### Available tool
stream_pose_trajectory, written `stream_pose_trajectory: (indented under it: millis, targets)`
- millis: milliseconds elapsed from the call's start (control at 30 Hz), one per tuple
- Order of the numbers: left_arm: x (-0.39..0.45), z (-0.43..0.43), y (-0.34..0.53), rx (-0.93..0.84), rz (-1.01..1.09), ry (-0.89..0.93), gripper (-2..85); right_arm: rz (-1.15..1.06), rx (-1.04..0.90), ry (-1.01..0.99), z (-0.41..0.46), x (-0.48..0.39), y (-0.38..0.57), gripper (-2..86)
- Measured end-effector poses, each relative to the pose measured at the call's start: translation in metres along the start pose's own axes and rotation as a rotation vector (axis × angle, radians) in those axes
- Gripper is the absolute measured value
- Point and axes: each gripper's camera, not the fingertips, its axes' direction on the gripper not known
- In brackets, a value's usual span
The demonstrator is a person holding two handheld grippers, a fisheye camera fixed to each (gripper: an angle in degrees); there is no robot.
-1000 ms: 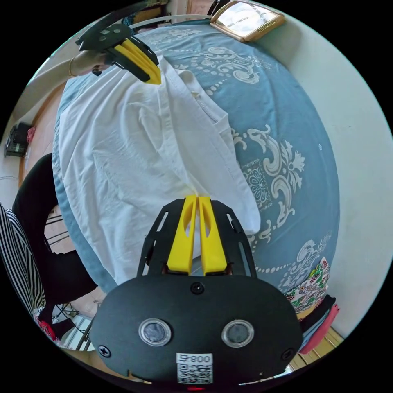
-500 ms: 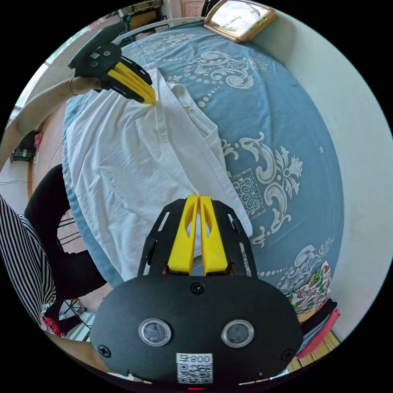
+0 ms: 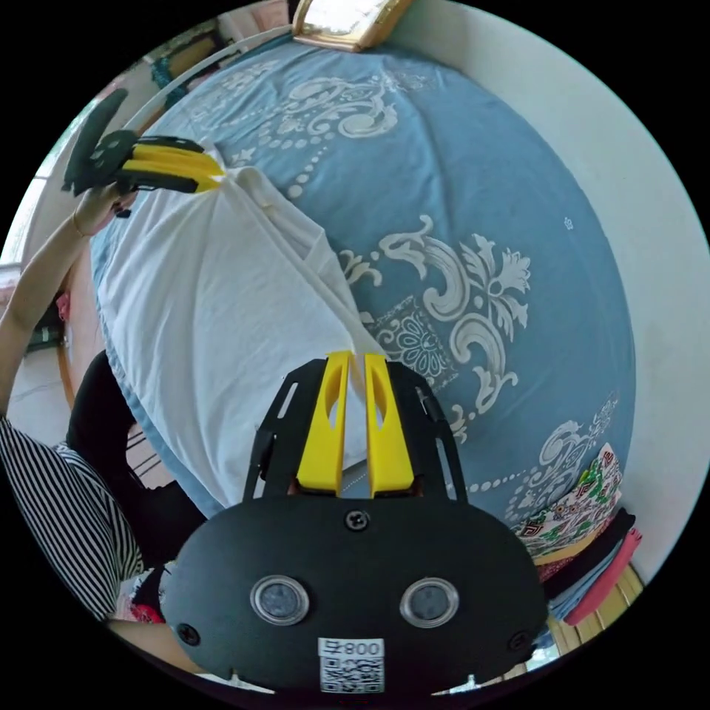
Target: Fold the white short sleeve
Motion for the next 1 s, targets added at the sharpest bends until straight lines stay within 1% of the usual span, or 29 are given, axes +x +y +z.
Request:
stream_pose_trajectory:
  millis: [67,200,267,333,400,467,500,600,667,733,833,900,1000]
  targets:
    - [-0.008,-0.005,0.005,0.006,-0.038,-0.001,6.0,0.059,0.018,-0.014,-0.001,0.017,0.006,5.8]
    - [-0.025,-0.047,0.039,0.123,-0.125,-0.013,6.7,0.227,0.207,-0.035,-0.019,0.054,0.062,6.3]
    - [-0.034,-0.065,0.061,0.17,-0.182,-0.018,6.8,0.301,0.26,-0.078,-0.016,0.069,0.092,6.5]
    - [-0.049,-0.081,0.09,0.204,-0.273,-0.02,7.0,0.369,0.269,-0.127,-0.003,0.083,0.115,7.0]
    - [-0.061,-0.086,0.108,0.201,-0.344,-0.021,6.9,0.438,0.255,-0.204,0.018,0.1,0.134,7.8]
    - [-0.073,-0.087,0.116,0.176,-0.39,0.01,6.1,0.459,0.27,-0.261,0.028,0.111,0.14,7.6]
    - [-0.078,-0.086,0.117,0.15,-0.396,0.011,5.0,0.476,0.259,-0.258,0.034,0.117,0.142,7.2]
    - [-0.087,-0.091,0.113,0.091,-0.416,-0.057,1.8,0.483,0.224,-0.265,0.049,0.13,0.144,3.8]
    - [-0.092,-0.102,0.111,0.089,-0.419,-0.067,1.2,0.483,0.24,-0.262,0.05,0.136,0.152,2.4]
    - [-0.099,-0.124,0.114,0.114,-0.436,-0.126,0.9,0.491,0.271,-0.266,0.048,0.145,0.165,1.6]
    - [-0.114,-0.15,0.123,0.145,-0.483,-0.171,1.2,0.525,0.318,-0.344,0.056,0.166,0.188,1.0]
    - [-0.124,-0.159,0.128,0.156,-0.506,-0.123,1.9,0.544,0.323,-0.405,0.07,0.18,0.198,0.8]
    - [-0.124,-0.173,0.126,0.18,-0.456,-0.041,5.2,0.541,0.316,-0.381,0.077,0.188,0.206,0.7]
